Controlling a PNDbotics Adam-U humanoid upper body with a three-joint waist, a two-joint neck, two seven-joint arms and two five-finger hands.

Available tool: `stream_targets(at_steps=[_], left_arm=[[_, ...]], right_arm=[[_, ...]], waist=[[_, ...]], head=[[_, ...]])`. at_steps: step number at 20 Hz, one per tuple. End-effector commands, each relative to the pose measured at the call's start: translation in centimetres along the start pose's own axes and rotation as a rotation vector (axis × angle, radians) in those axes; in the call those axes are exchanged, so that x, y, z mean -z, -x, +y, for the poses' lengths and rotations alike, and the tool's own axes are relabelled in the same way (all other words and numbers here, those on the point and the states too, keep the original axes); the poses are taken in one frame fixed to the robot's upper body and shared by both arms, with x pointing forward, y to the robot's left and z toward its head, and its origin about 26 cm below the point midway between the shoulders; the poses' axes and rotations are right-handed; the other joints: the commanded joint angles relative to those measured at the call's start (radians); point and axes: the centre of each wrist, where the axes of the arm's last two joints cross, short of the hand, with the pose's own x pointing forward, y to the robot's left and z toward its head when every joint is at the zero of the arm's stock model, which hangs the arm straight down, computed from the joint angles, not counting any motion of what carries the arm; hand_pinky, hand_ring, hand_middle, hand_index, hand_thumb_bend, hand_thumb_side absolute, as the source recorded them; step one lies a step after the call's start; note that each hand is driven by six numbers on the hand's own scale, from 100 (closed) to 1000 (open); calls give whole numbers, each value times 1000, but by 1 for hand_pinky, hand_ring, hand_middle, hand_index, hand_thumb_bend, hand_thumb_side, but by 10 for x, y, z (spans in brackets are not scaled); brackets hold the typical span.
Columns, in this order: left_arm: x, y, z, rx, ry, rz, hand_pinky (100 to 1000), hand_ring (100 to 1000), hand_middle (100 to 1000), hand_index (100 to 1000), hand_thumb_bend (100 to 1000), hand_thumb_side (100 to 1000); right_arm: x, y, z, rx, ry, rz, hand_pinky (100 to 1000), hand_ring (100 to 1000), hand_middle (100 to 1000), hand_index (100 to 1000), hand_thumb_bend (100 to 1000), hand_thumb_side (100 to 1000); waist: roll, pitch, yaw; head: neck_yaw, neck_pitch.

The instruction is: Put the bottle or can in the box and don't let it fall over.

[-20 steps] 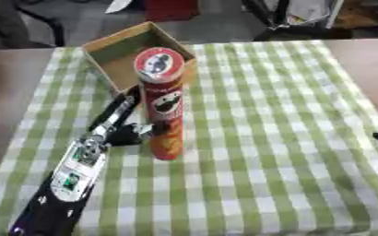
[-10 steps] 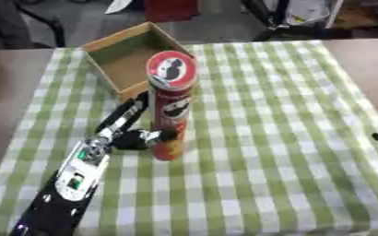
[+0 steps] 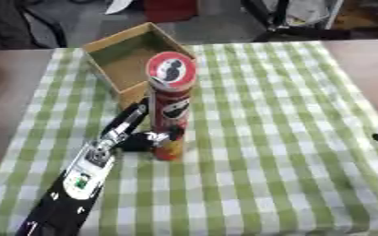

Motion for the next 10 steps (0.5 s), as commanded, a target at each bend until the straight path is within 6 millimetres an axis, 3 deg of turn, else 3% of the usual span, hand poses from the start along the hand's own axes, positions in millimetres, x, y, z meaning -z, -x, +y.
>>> stream_targets(at_steps=[1,4,6,10], left_arm=[[5,-3,5,12,-58,2,879,669,580,793,325,500],[6,-2,4,1,-117,15,847,559,458,697,110,392],[7,-2,4,-9,-155,14,826,503,387,626,100,343],[6,1,4,-47,-245,17,819,456,316,543,100,337]], right_arm=[[3,-5,-4,-15,-4,-19,988,861,1000,938,159,550],[3,-5,-4,-15,-5,-19,988,861,1000,938,159,550],[3,-5,-4,-15,-5,-19,989,861,1000,938,158,551],[3,-4,-4,-15,-6,-17,989,861,1000,938,158,552]], waist=[[-3,-15,-1],[-3,-15,-1],[-4,-15,-1],[-5,-15,-1]], head=[[3,0],[3,1],[4,1],[2,2]])
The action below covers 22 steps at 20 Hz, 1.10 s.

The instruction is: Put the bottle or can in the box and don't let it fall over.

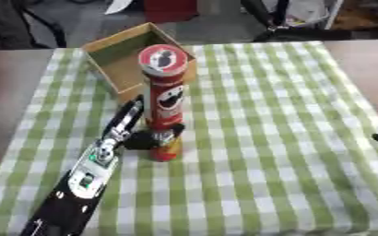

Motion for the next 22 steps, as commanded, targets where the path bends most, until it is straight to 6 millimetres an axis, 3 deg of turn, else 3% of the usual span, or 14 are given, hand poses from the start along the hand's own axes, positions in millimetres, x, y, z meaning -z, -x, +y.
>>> stream_targets(at_steps=[1,6,14,18,22], left_arm=[[5,-4,7,-24,-77,-22,819,452,314,540,100,341],[5,-9,26,-64,-178,-44,813,457,320,548,100,360],[39,-49,109,36,-421,-112,816,478,347,576,100,389],[61,-40,135,78,-497,-15,812,490,361,591,129,409],[73,-18,142,63,-529,64,806,532,406,634,212,451]], right_arm=[[2,-4,-4,-15,-6,-17,989,861,1000,938,158,552],[2,-4,-4,-15,-5,-17,989,861,1000,938,157,552],[3,-4,-2,-10,-19,-16,990,862,1000,938,156,554],[4,-4,1,-3,-36,-21,990,862,1000,938,153,556],[6,-4,4,4,-56,-28,990,862,1000,938,155,553]], waist=[[-3,-14,0],[-4,-15,-1],[-7,-17,-11],[-12,-14,-34],[-15,-7,-57]], head=[[1,1],[-9,-2],[-8,-8],[9,-12],[29,-15]])
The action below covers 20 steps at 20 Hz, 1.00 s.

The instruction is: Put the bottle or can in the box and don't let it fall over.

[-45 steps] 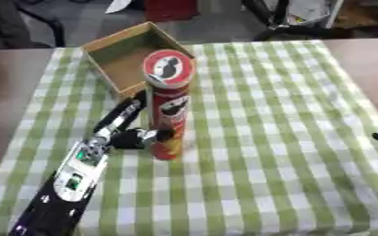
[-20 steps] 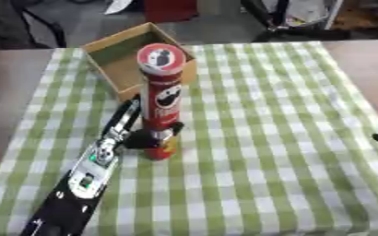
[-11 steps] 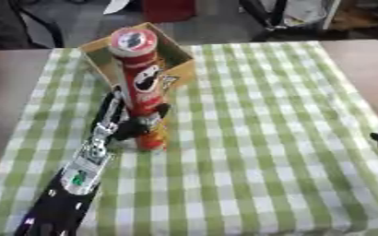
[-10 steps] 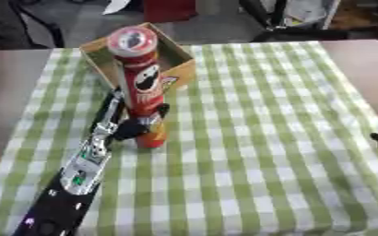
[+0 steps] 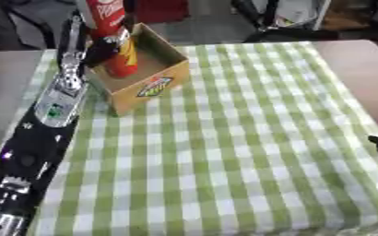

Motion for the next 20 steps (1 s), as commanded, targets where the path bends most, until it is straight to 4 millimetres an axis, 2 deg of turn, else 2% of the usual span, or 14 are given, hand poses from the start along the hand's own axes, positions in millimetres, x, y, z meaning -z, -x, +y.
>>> stream_targets(at_steps=[1,4,5,7,8,9,10,11,15,18,20], left_arm=[[14,11,17,29,-59,31,804,541,425,650,259,468],[18,25,21,74,-133,86,804,616,508,717,383,519],[19,28,22,99,-156,96,809,750,660,802,514,585],[21,32,27,160,-199,101,819,860,807,890,696,683],[21,33,29,186,-216,103,836,913,879,939,719,698],[22,34,31,211,-230,107,853,943,917,966,888,836],[22,34,34,232,-238,109,861,955,931,976,924,868],[23,33,37,245,-244,103,895,984,964,997,1000,928],[22,30,50,243,-269,76,918,1000,1000,1000,1000,1000],[20,25,62,228,-278,67,906,1000,1000,1000,1000,1000],[14,13,68,177,-285,13,899,999,987,1000,1000,992]], right_arm=[[5,-5,-1,-3,-19,-26,990,862,1000,938,154,556],[6,-5,1,1,-31,-29,990,862,1000,938,154,556],[7,-5,1,2,-34,-31,990,862,1000,938,155,556],[7,-5,2,4,-39,-32,990,862,1000,938,154,557],[7,-5,2,5,-40,-32,990,862,1000,938,144,564],[7,-5,2,5,-40,-31,990,862,1000,938,154,556],[7,-5,2,5,-39,-31,990,862,1000,938,154,556],[7,-5,1,5,-38,-31,990,862,1000,937,154,556],[7,-4,1,3,-37,-29,990,862,1000,936,154,557],[7,-5,1,4,-36,-33,990,862,1000,936,154,557],[7,-5,0,1,-29,-32,990,862,1000,936,155,557]], waist=[[-3,-6,-10],[-4,-2,-26],[-3,-1,-30],[-4,0,-38],[-4,0,-41],[-4,0,-42],[-4,0,-42],[-4,-1,-42],[-2,-1,-31],[-3,0,-23],[-3,1,-14]], head=[[14,-14],[24,-22],[27,-24],[31,-28],[32,-29],[33,-31],[34,-31],[34,-32],[26,-33],[21,-34],[16,-34]])
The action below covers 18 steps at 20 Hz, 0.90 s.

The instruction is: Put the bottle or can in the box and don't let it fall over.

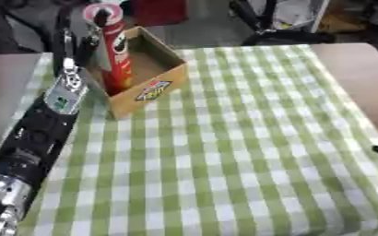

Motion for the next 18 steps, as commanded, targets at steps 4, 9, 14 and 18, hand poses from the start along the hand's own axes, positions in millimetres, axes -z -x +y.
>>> stream_targets(at_steps=[4,9,14,18], left_arm=[[-32,-43,43,-195,-6,-211,894,973,957,993,798,900],[-113,-25,56,-263,103,-184,877,919,913,968,618,875],[-173,15,56,-264,145,13,870,907,895,963,541,870],[-192,29,46,-288,153,96,868,892,878,954,501,871]], right_arm=[[3,-5,-8,-16,20,-19,990,862,1000,937,153,557],[1,-6,-11,-23,38,-13,990,862,1000,937,142,563],[-1,-7,-13,-28,44,-6,990,862,1000,938,143,563],[-1,-7,-13,-27,43,-3,990,862,1000,938,141,563]], waist=[[3,-8,25],[14,-13,54],[24,-23,80],[22,-28,86]], head=[[-14,-12],[-39,-12],[-56,-10],[-58,-7]])
